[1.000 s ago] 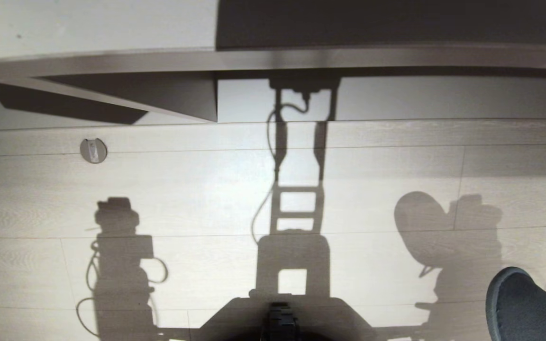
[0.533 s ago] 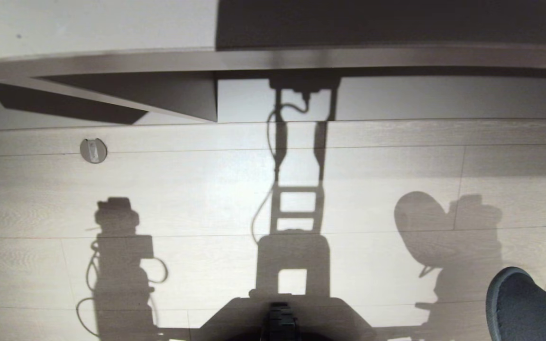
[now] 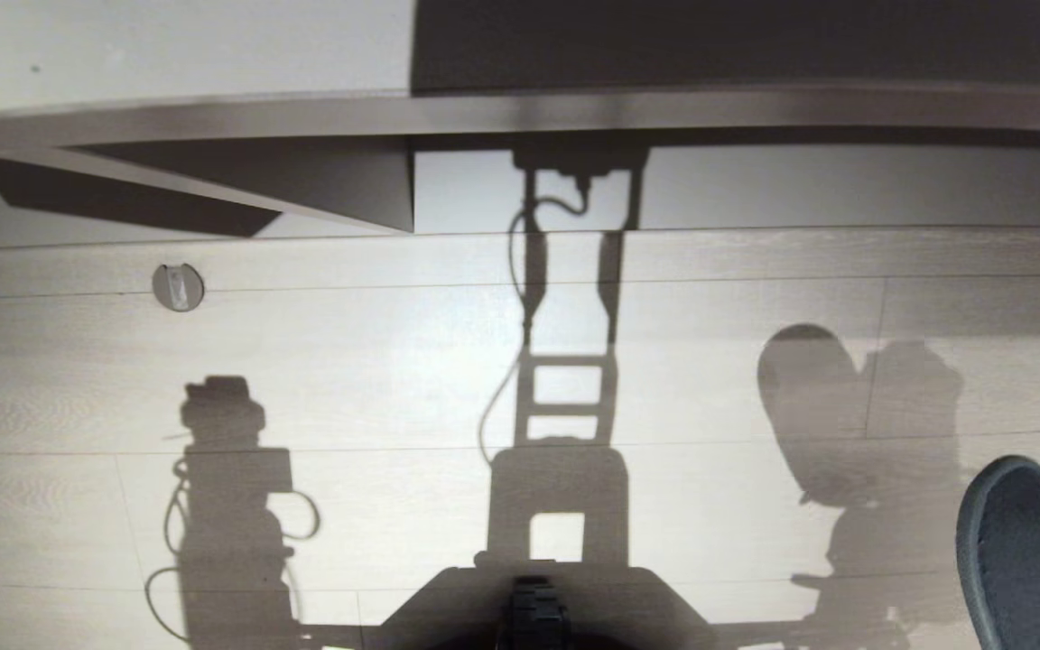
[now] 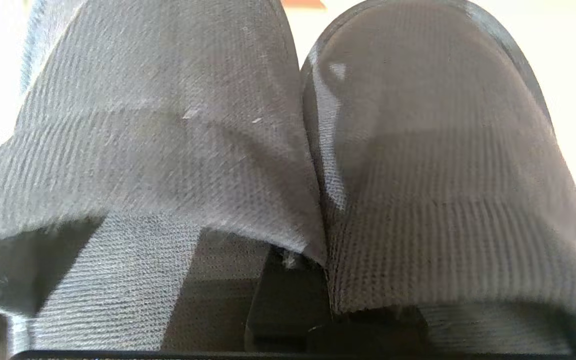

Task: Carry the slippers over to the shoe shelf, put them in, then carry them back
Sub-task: Place the slippers into the shoe cabinet

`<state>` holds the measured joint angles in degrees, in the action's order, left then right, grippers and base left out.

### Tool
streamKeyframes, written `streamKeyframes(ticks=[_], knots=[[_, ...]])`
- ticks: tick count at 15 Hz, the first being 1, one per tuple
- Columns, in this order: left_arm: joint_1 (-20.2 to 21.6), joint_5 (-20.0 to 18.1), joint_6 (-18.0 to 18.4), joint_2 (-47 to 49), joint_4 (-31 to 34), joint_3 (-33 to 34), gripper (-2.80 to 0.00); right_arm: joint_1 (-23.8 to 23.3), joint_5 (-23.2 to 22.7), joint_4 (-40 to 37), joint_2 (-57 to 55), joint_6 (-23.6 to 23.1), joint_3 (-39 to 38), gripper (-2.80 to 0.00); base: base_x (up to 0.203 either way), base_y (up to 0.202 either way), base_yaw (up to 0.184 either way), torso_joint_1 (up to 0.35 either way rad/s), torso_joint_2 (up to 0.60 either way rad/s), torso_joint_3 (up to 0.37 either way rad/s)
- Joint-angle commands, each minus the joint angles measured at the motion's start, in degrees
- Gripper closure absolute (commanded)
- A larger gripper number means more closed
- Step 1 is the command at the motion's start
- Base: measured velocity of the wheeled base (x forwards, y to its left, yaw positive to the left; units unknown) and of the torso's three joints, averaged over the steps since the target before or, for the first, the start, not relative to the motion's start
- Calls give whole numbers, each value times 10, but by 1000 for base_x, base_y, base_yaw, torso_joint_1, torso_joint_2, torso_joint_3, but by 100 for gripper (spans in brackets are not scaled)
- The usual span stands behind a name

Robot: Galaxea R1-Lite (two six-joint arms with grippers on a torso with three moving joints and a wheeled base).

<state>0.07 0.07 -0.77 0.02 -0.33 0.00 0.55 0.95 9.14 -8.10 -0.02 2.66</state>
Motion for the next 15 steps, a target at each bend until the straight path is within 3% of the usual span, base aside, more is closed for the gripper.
streamKeyframes(ticks=[1,6,15], knots=[[0,0,0,0,0,0,0,0,3,31,-86,2,24,0,0,0,0,0,0,0],[0,0,0,0,0,0,0,-7,3,212,-260,5,58,0,0,0,0,0,0,0],[0,0,0,0,0,0,0,-7,4,514,-518,1,34,0,0,0,0,0,0,0]])
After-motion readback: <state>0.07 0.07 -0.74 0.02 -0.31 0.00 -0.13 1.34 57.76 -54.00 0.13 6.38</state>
